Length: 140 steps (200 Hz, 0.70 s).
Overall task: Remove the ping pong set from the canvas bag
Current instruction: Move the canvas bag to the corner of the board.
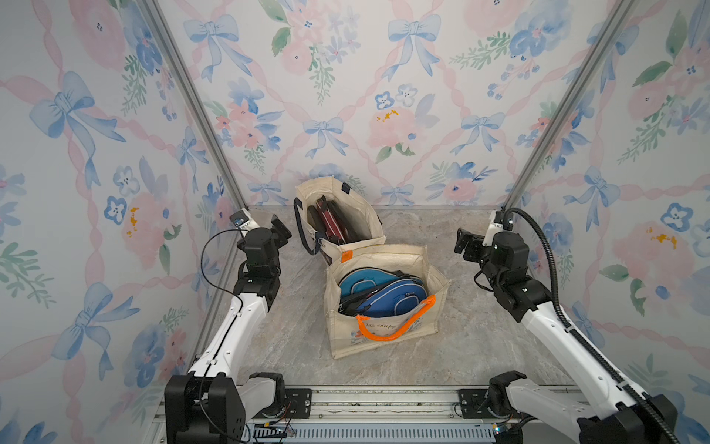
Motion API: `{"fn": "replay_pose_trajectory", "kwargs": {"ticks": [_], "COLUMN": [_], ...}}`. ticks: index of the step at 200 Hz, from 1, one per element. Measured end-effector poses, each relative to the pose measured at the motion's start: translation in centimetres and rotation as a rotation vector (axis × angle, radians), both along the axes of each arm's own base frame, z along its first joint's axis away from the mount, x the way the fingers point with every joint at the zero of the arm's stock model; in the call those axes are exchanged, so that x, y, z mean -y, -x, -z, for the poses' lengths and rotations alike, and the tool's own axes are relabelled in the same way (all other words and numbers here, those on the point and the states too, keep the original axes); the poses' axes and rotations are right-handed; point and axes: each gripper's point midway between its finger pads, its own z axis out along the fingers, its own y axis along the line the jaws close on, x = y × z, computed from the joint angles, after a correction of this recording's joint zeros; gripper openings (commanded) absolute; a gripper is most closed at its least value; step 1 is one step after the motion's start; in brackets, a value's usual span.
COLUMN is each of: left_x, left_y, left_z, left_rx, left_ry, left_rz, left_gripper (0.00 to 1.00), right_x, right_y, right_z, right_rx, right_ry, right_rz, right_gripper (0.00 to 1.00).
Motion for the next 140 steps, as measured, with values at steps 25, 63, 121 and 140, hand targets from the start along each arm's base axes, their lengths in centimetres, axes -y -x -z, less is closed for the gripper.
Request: {"fn": "replay_pose_trajectory", "kwargs": {"ticks": [25, 63, 121, 140], "left_x": [1.7, 6.0, 11.0, 11.8], "left_y": [-0.3, -1.4, -2.7, -3.0], "left_z": [-1.7, -0.8, 4.3, 5.6], "left_rx": [0.014, -0.048, -0.203, -0.235], "left_ry": [0.016, 0.037, 0.052, 0.052], "left_rz": [0.077, 0.250, 0.409, 0.429], "left_gripper": [0.86, 0.86, 0.86, 0.84], "right_x": [-3.8, -6.9, -9.4, -9.8], "right_y": [0.3, 1.6, 3.2, 3.5], "right_z": [0.1, 2.0, 4.7, 4.9], "right_rx": [-0.043, -0.126, -0.223, -0.232], "right_ry": [0.009, 0.028, 0.074, 0.075], "right_rz": [-0.146, -0.282, -0.395, -0.411], "right_gripper": [0.97, 0.97, 0.97, 0.97]}}
